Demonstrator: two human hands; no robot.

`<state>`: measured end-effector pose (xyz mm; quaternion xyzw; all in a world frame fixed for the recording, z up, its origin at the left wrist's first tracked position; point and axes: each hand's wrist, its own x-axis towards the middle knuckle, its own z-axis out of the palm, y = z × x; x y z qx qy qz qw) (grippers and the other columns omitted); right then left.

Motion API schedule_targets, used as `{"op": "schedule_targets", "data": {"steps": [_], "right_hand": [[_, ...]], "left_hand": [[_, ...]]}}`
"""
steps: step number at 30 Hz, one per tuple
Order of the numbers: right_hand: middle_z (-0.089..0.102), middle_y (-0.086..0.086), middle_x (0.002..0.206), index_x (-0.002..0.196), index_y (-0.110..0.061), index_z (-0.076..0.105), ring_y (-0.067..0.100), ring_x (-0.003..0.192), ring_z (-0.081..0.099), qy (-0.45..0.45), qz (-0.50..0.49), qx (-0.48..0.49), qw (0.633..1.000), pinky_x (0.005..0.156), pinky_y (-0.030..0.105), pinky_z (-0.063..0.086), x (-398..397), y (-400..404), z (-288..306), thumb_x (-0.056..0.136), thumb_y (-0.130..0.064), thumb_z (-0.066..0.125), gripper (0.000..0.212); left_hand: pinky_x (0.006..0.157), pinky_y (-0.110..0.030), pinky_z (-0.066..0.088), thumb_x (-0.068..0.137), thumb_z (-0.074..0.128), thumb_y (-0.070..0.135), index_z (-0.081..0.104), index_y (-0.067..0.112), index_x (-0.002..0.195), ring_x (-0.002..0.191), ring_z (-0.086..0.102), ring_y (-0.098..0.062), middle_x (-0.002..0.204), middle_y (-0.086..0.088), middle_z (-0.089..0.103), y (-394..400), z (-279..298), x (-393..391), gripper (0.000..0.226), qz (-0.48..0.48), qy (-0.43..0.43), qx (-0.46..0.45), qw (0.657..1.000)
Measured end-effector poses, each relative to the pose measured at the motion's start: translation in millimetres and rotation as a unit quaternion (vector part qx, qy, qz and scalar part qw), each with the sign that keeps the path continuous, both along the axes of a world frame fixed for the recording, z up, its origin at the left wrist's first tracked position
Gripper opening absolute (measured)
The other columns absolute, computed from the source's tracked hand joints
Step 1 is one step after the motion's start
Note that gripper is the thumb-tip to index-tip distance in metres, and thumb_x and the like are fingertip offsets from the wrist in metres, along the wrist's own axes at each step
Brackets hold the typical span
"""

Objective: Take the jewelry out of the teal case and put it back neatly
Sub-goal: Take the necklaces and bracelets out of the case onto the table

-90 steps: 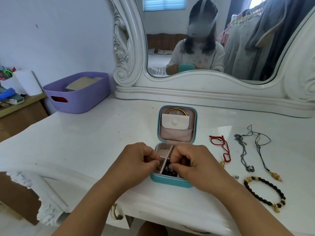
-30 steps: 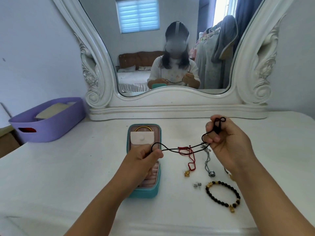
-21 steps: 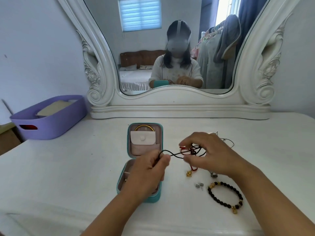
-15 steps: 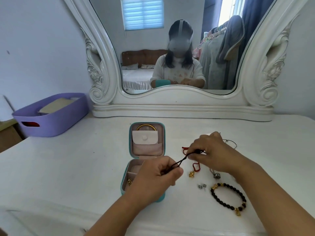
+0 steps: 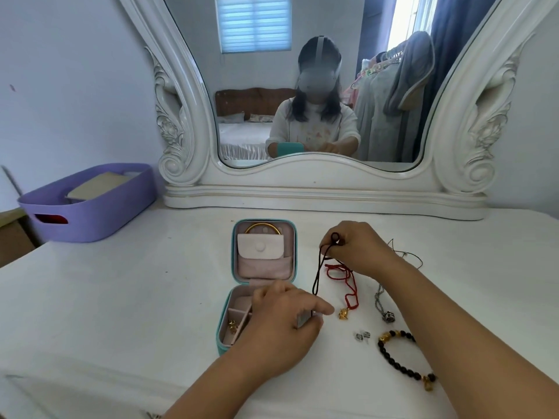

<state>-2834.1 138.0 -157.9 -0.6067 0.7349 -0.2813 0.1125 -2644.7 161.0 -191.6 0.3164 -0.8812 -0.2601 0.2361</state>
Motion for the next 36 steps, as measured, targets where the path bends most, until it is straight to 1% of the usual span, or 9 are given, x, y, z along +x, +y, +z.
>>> {"op": "schedule_targets", "data": {"steps": [4,9,11,13,17,20,23,29,36], "right_hand": [[0.071,0.005,0.085,0.079,-0.014,0.073,0.019,0.083,0.063,-0.038,-0.007,0.017,0.999,0.077,0.034,0.052,-2,-4,-7,0.075,-0.014,0.068,0.007],[0.063,0.009,0.074,0.077,-0.008,0.064,0.013,0.05,0.058,-0.258,-0.042,0.002,0.965,0.046,0.022,0.049,-6,-5,-8,0.072,0.003,0.069,0.013],[0.062,0.016,0.076,0.078,-0.006,0.059,0.018,0.049,0.06,-0.349,-0.032,-0.016,0.937,0.049,0.025,0.053,-6,-5,-6,0.074,0.011,0.063,0.018],[0.064,0.016,0.077,0.082,-0.006,0.058,0.022,0.061,0.064,-0.385,-0.011,-0.043,0.922,0.058,0.026,0.056,-7,-6,-5,0.075,0.014,0.061,0.022],[0.066,0.009,0.101,0.093,-0.015,0.063,0.018,0.098,0.064,-0.375,0.06,-0.082,0.921,0.088,0.028,0.05,-5,-9,-5,0.078,0.016,0.054,0.035],[0.062,0.0,0.112,0.11,-0.014,0.06,0.014,0.11,0.056,-0.365,0.089,-0.044,0.926,0.089,0.02,0.043,-1,-10,-6,0.079,0.017,0.04,0.048],[0.058,-0.001,0.125,0.122,-0.016,0.055,0.014,0.118,0.05,-0.314,0.085,0.02,0.945,0.096,0.024,0.037,-1,-11,-11,0.085,0.006,0.041,0.046],[0.056,-0.003,0.127,0.124,-0.021,0.055,0.009,0.114,0.049,-0.219,0.041,0.018,0.975,0.085,0.019,0.038,-6,-4,-15,0.09,-0.008,0.048,0.037],[0.066,0.003,0.108,0.106,-0.015,0.065,0.018,0.102,0.063,-0.25,-0.03,-0.072,0.965,0.069,0.019,0.043,-19,17,-2,0.088,-0.008,0.05,0.024]], "left_hand": [[0.094,-0.018,0.011,0.09,0.052,0.027,0.059,0.048,0.107,0.112,0.029,-0.006,0.103,0.017,0.048,-1,-5,-2,0.028,0.047,-0.001,0.009,0.999],[0.1,-0.02,0.009,0.087,0.054,0.031,0.044,0.048,0.11,0.117,0.031,0.001,0.092,0.019,0.058,-4,-4,-2,0.03,0.04,-0.011,0.022,0.999],[0.101,-0.021,0.007,0.087,0.056,0.032,0.048,0.043,0.115,0.11,0.031,0.008,0.091,0.02,0.058,-4,-4,-3,0.031,0.039,-0.009,0.024,0.999],[0.1,-0.021,0.005,0.087,0.056,0.033,0.051,0.04,0.121,0.109,0.03,0.009,0.095,0.021,0.056,-4,-4,-3,0.035,0.04,-0.011,0.011,0.999],[0.101,-0.025,0.008,0.088,0.053,0.036,0.053,0.038,0.124,0.116,0.033,0.0,0.097,0.022,0.051,-4,-5,-5,0.036,0.043,-0.05,-0.039,0.997],[0.099,-0.027,0.012,0.086,0.053,0.04,0.059,0.037,0.117,0.113,0.035,-0.002,0.09,0.02,0.049,-2,-6,-6,0.032,0.056,-0.067,-0.062,0.994],[0.101,-0.029,0.015,0.085,0.052,0.041,0.061,0.037,0.114,0.111,0.036,-0.003,0.089,0.018,0.05,-3,-7,-5,0.03,0.067,-0.073,-0.07,0.993],[0.104,-0.031,0.017,0.084,0.054,0.044,0.061,0.037,0.111,0.106,0.037,-0.002,0.08,0.02,0.047,-5,-4,2,0.029,0.066,-0.068,-0.058,0.994],[0.102,-0.028,0.016,0.081,0.047,0.062,0.057,0.038,0.114,0.102,0.034,0.001,0.087,0.019,0.051,-8,-7,9,0.042,0.069,-0.069,-0.081,0.992]]}}
